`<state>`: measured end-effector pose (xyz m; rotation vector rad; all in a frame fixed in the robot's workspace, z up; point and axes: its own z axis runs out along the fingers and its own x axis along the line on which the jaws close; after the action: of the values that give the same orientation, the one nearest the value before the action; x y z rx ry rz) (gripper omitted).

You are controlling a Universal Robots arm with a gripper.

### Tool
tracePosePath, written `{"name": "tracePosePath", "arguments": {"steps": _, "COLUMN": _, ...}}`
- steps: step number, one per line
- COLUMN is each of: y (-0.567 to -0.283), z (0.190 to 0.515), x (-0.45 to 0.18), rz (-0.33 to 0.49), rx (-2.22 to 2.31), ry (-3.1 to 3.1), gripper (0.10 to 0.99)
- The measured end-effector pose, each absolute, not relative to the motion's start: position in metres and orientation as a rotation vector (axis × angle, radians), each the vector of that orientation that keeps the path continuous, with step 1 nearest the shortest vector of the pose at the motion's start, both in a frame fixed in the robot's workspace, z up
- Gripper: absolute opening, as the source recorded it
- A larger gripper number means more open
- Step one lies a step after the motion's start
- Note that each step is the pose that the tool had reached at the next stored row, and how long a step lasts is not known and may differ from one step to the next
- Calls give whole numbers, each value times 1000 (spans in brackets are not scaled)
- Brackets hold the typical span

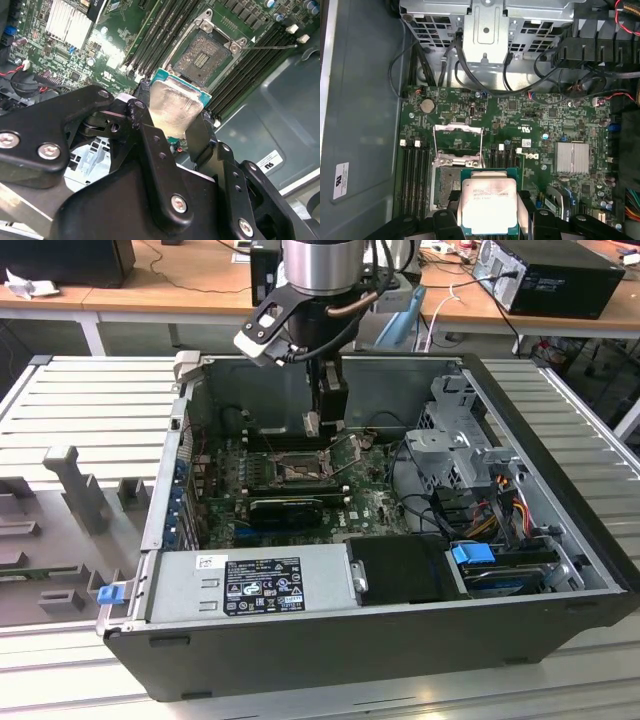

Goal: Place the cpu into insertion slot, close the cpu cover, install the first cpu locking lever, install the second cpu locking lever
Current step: 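Place the cpu into insertion slot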

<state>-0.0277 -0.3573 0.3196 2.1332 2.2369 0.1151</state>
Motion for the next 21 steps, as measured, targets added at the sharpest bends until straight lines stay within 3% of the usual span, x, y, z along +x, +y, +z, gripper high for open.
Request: {"name": "tracePosePath", "arguments": {"steps": 21, "y": -357, "z": 289, "x": -28, "rz": 112, "rx": 2189, "ry": 2181, "gripper": 529}}
